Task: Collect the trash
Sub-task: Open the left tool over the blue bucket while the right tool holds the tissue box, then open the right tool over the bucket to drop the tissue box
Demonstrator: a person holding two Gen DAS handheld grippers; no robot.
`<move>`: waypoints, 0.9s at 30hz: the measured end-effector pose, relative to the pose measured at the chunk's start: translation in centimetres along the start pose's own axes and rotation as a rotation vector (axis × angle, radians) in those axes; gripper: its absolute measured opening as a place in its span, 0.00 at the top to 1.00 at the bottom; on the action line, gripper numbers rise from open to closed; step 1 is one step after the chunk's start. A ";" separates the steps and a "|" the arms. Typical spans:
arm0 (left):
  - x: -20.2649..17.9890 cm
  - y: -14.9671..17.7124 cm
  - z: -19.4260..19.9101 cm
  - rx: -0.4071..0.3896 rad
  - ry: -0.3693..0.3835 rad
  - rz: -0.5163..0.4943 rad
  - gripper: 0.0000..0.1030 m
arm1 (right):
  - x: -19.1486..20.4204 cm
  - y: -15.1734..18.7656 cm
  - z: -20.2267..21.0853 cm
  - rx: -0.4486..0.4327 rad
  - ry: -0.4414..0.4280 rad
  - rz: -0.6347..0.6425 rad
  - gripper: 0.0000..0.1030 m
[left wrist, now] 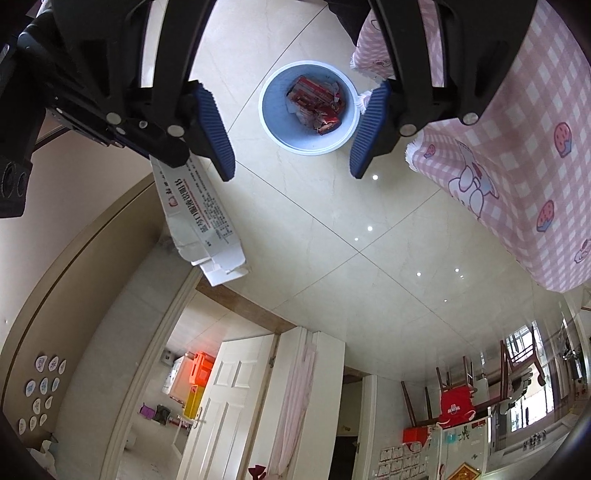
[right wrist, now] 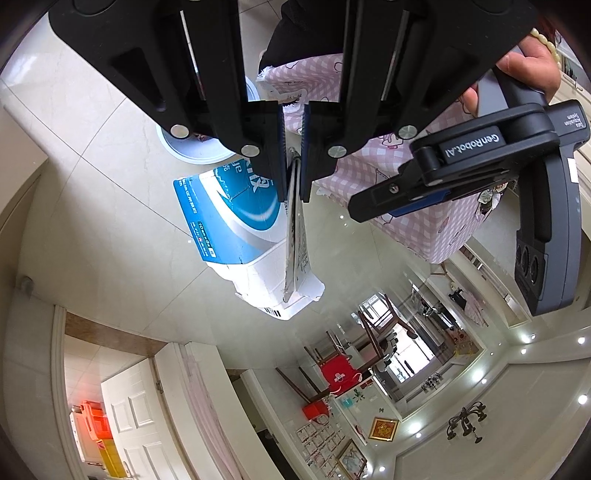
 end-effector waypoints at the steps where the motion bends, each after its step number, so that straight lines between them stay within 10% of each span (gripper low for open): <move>1: 0.2 0.0 0.1 -0.003 -0.004 0.002 0.37 | -0.1 0.0 -0.1 0.002 0.000 0.002 0.93; 12: 2.3 -0.5 1.7 -0.044 -0.061 0.023 0.32 | 0.1 -0.5 -1.0 0.006 0.003 0.013 0.92; 17: 2.4 -0.4 2.2 -0.045 -0.080 0.005 0.31 | -0.6 -0.1 -2.6 0.038 0.071 0.020 0.44; 27: 3.3 0.0 4.3 -0.063 -0.097 0.008 0.31 | 0.2 0.2 -2.0 0.040 0.050 0.025 0.44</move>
Point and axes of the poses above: each gripper's, at about its wrist camera, not at the fingertips, and z roughly against the way its jaws point, x to its left, y to its underside, the point moved 4 cm from there along -z, roughly the way its jaws point, and after that the axes turned 7 degrees about y, right-handed, at the moved point
